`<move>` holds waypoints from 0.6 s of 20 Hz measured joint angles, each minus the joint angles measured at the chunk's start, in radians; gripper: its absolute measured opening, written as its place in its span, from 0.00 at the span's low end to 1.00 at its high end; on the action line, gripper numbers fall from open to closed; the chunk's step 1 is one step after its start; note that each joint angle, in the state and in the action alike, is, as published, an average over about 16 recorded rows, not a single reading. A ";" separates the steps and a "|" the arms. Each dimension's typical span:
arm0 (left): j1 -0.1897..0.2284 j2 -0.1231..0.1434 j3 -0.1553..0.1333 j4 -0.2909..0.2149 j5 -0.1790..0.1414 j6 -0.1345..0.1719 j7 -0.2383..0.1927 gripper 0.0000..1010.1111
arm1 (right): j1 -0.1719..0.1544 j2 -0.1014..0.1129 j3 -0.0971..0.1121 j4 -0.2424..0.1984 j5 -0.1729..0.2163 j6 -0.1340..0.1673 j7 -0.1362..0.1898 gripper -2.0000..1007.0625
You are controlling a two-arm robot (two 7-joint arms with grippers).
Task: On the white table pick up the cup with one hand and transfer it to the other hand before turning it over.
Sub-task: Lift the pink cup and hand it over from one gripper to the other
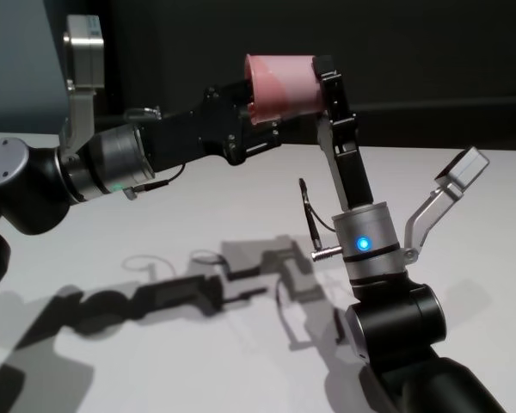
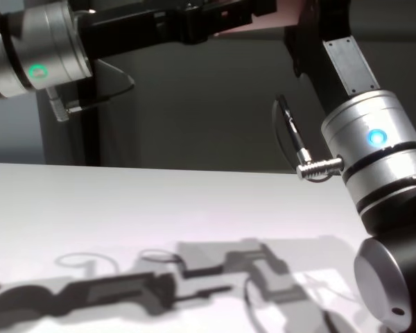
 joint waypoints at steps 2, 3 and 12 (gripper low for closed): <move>0.000 0.000 0.000 0.000 0.000 0.000 0.000 0.59 | 0.000 0.000 0.000 0.000 0.000 0.000 0.000 0.73; 0.000 0.000 0.000 0.000 0.000 0.000 0.000 0.62 | 0.000 0.000 0.000 0.000 0.000 0.000 0.000 0.73; 0.024 0.022 -0.009 -0.023 0.002 0.001 0.025 0.89 | 0.000 0.000 0.000 0.000 0.000 0.000 0.000 0.73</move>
